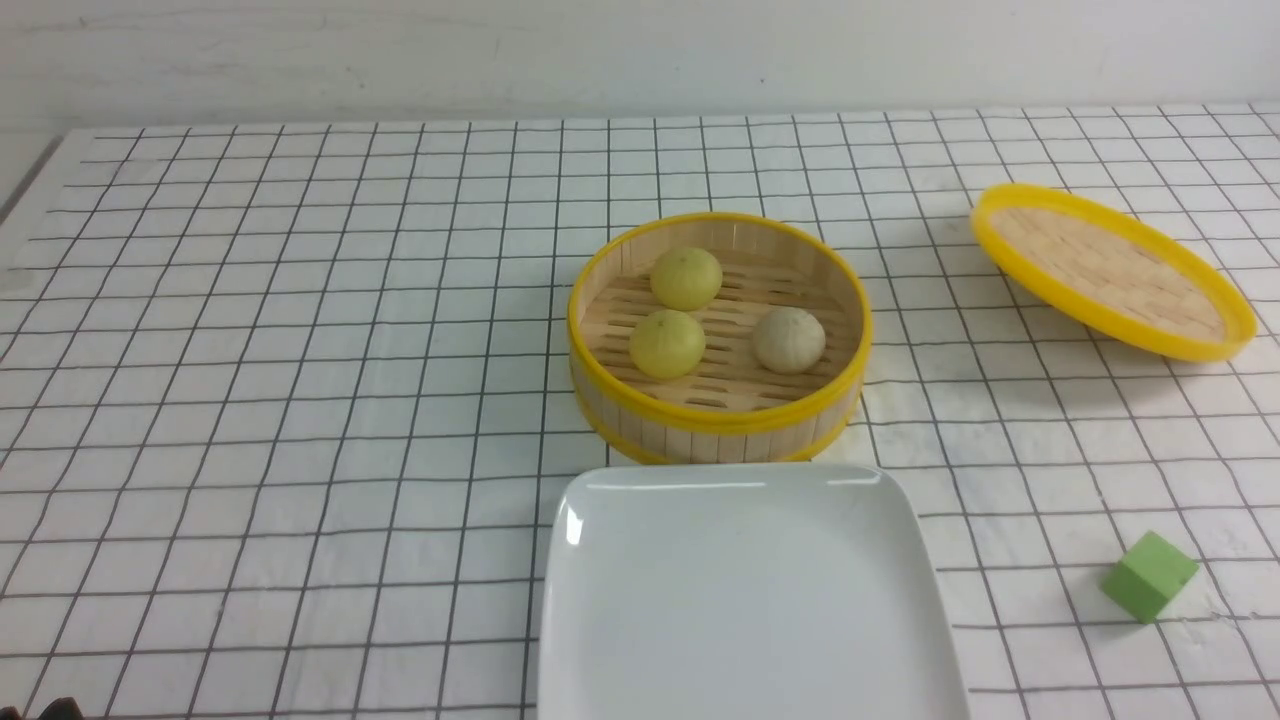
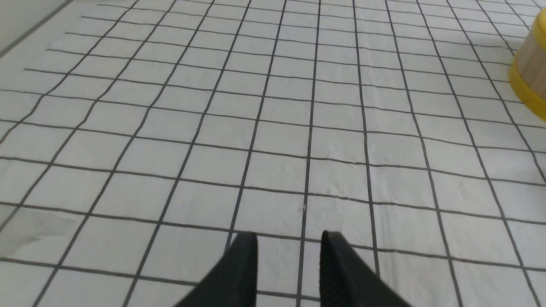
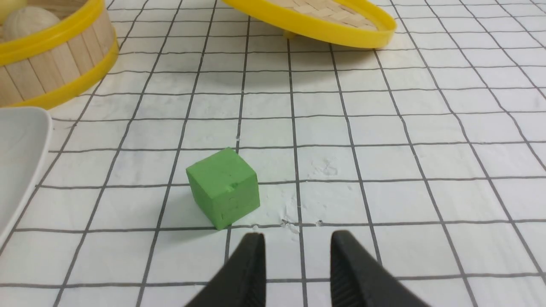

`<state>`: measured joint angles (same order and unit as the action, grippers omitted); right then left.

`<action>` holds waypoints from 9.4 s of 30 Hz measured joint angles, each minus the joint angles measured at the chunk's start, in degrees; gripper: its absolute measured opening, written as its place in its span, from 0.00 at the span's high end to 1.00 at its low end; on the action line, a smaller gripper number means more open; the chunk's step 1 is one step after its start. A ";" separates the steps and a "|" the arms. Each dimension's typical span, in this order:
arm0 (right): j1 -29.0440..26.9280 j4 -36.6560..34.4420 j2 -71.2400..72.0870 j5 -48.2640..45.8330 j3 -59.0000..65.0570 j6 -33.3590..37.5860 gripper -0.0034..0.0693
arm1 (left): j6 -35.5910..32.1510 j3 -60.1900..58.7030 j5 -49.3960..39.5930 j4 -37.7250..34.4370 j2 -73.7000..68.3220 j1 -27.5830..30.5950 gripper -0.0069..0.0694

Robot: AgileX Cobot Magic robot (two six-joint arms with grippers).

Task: Put the steamed buns into the plate on the white-black tablecloth.
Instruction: 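Reach toward a bun in the bamboo steamer with the right gripper, then move the steamed bun from the bamboo steamer onto the white plate with the right gripper, then reach into the bamboo steamer and grasp a bun with the left gripper, then carry the bun from the bamboo steamer to the plate with the left gripper, then reach into the bamboo steamer and grasp a bun with the left gripper, then carry the bun from the bamboo steamer to the plate with the left gripper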

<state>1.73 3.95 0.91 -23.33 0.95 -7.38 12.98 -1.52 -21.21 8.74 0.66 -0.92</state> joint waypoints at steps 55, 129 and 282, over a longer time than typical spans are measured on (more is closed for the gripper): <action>3.10 -53.51 -69.85 -24.22 -40.93 36.92 0.95 | -9.43 30.38 -32.27 -31.68 -50.96 0.00 0.90; 30.75 8.95 -69.92 -46.56 -56.67 -12.08 0.55 | -19.14 49.66 -32.25 -36.80 -70.34 -0.83 0.90; 30.75 2.72 -51.71 -29.09 -40.15 -11.79 0.79 | -0.92 71.57 -25.74 -14.61 -100.92 -46.54 0.85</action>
<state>32.47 6.68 -50.80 -52.43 -39.20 -19.17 12.06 70.05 -46.95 -5.87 -100.26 -47.46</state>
